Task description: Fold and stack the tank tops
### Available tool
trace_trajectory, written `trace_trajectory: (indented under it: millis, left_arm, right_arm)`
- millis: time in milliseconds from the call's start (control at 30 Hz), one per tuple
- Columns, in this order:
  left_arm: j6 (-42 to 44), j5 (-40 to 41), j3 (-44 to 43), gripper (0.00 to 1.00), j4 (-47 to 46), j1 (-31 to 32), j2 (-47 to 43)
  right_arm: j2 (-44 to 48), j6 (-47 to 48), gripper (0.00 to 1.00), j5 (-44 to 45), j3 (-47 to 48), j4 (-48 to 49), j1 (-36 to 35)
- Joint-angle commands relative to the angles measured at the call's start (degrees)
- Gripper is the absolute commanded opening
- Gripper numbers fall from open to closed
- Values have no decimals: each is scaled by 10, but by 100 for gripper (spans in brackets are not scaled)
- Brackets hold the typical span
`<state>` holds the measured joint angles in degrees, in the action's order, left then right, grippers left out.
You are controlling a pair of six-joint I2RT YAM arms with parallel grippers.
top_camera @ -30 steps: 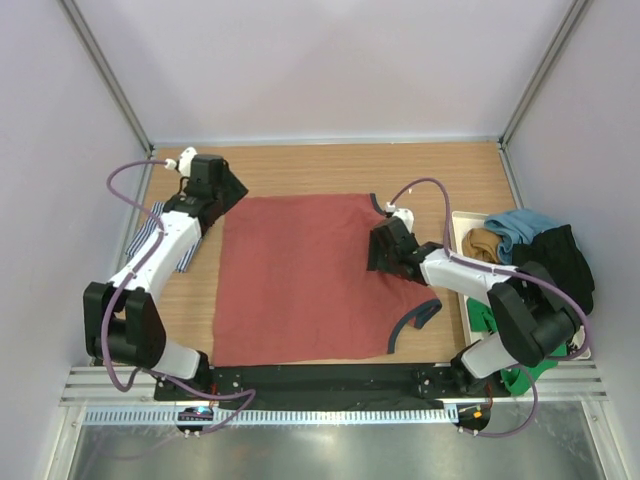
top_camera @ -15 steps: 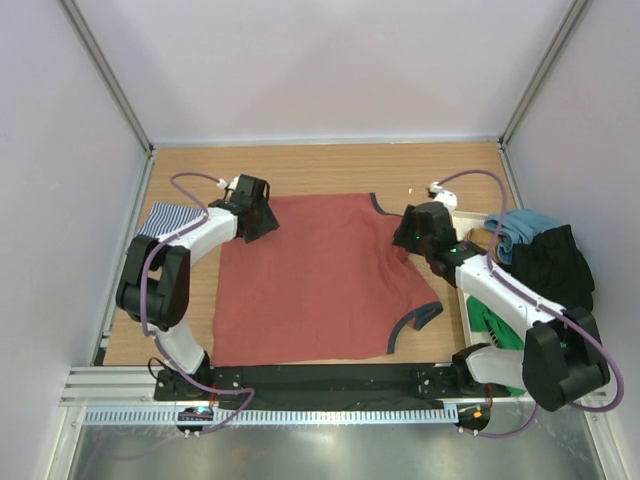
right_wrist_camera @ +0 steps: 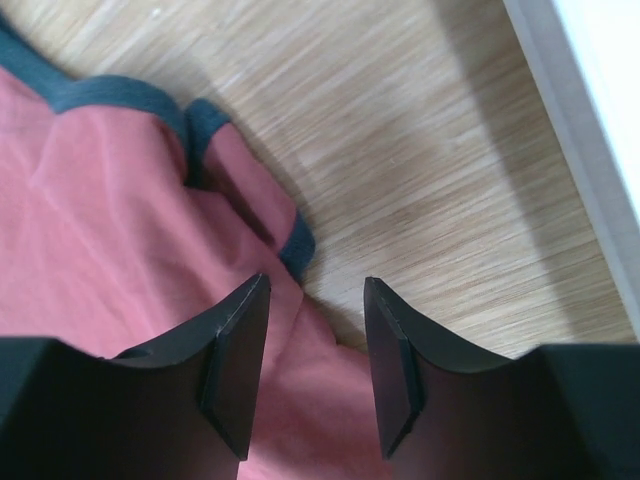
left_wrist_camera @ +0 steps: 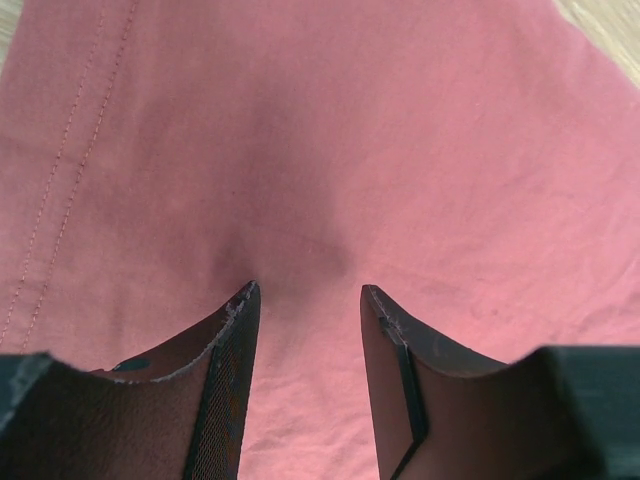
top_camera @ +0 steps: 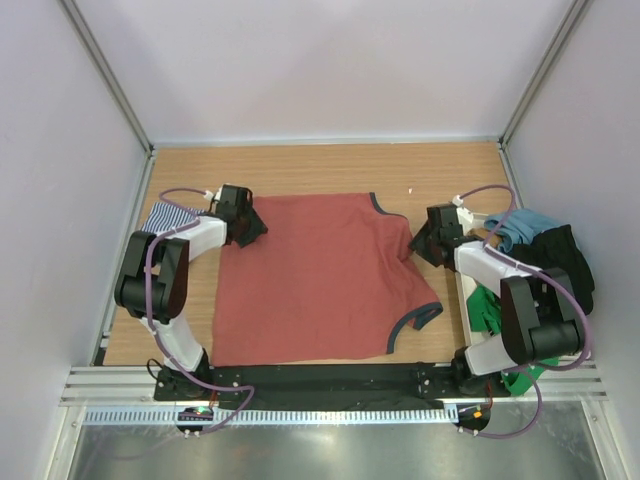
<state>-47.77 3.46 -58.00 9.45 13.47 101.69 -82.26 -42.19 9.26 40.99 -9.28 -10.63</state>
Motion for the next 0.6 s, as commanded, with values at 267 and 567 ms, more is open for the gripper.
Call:
trace_trajectory:
  millis: [267, 567]
  left_arm:
    - [14, -3, 20, 47, -41, 1, -20]
    - [29, 8, 10, 47, -35, 1, -18]
  right_arm:
    - [-73, -75, 39, -6, 42, 50, 4]
    - [-120, -56, 20, 45, 82, 26, 4]
